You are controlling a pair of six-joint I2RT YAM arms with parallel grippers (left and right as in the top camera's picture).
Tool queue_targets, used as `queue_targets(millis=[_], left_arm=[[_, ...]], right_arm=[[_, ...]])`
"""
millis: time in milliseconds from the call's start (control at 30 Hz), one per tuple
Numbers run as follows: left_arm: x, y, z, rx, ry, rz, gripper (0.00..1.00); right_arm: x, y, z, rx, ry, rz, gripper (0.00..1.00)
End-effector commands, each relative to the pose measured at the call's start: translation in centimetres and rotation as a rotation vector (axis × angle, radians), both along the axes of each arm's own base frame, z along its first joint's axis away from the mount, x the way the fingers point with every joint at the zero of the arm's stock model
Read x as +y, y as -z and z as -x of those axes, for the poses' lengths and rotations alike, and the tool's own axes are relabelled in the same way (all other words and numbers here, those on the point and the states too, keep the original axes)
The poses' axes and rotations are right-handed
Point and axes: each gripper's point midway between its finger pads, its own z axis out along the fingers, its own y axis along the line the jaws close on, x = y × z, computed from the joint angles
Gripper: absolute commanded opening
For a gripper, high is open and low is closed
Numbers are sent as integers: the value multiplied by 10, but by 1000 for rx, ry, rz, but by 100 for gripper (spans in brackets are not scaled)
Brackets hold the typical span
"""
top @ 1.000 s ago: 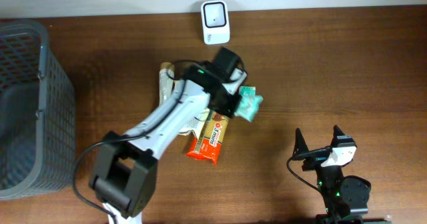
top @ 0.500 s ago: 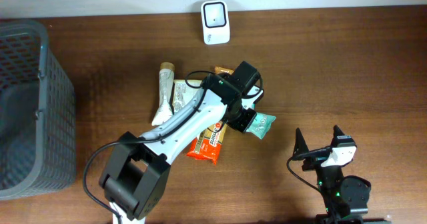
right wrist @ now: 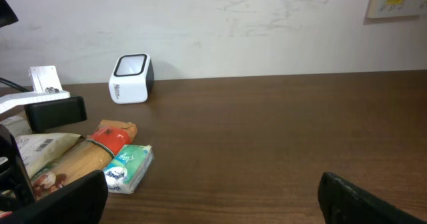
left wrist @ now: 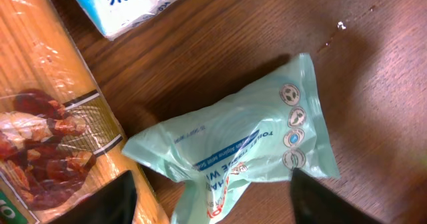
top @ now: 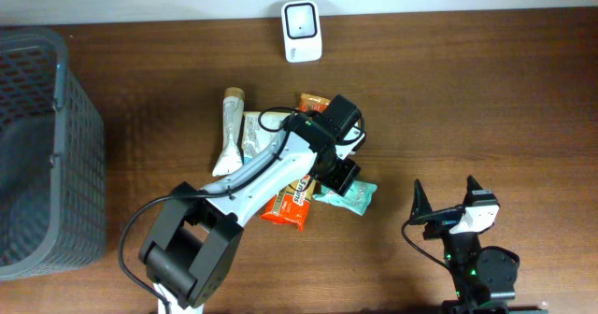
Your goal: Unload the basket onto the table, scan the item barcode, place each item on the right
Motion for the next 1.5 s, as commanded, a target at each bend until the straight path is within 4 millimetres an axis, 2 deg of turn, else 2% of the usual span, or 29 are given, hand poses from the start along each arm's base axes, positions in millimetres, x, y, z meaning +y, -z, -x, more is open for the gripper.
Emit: queue_targets(millis=[0, 33, 67, 200, 267, 333, 433, 500, 600, 800, 1267, 1367, 1400, 1467], left_arm=[[4, -8, -14, -23, -21, 6, 75], [5, -16, -20, -32, -33, 15, 75], [10, -32, -33, -55, -59, 31, 76], [50, -103, -79, -177, -181, 66, 77], [91, -144, -98, -257, -282, 54, 78], [126, -172, -105, -299, -360, 57, 79], [184, -201, -103, -336, -486, 56, 79], [223, -213, -96, -338, -571, 41, 79], [266, -220, -81, -324, -650, 5, 81], [308, -212, -66, -272, -678, -63, 81], [368, -208, -51, -258, -682, -144, 81], [381, -208, -49, -263, -685, -159, 82], [384, -207, -48, -263, -680, -163, 86], [386, -205, -47, -258, -675, -164, 87]], right_arm=[[-3, 3, 0, 5, 16, 1, 99], [-3, 3, 0, 5, 16, 1, 99], [-3, 3, 0, 5, 16, 1, 99], [-3, 3, 0, 5, 16, 1, 99], [-3, 3, 0, 5, 16, 1, 99], [-3, 3, 0, 5, 16, 1, 99], [-3, 3, 0, 5, 16, 1, 99], [-3, 3, 0, 5, 16, 1, 99], [-3, 3, 0, 5, 16, 1, 98], [-3, 3, 0, 5, 16, 1, 99], [-3, 3, 0, 5, 16, 1, 99], [-3, 3, 0, 5, 15, 1, 99], [-3, 3, 0, 5, 15, 1, 99], [-3, 3, 0, 5, 15, 1, 99]])
